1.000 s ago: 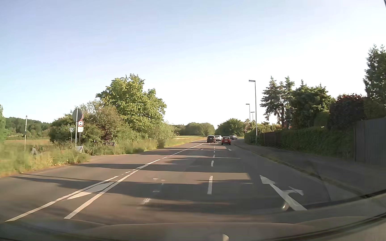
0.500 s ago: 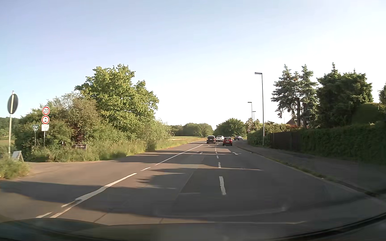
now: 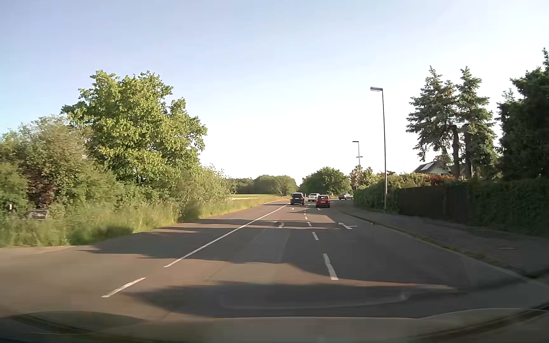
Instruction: Follow the waypoints while adhering to traffic rules and regulations
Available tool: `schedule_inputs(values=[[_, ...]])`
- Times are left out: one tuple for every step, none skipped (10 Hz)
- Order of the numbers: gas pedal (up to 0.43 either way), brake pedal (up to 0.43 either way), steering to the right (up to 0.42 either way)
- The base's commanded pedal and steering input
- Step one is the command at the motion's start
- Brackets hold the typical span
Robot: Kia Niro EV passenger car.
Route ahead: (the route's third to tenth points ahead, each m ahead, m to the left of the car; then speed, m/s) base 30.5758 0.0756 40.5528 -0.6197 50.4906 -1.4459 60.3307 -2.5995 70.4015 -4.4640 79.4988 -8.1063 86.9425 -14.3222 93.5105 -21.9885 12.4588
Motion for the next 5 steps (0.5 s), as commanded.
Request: schedule_inputs(values=[[0.130,0.000,0.012],[0.110,0.000,0.012],[0.098,0.000,0.012],[0.098,0.000,0.012],[0.098,0.000,0.012]])
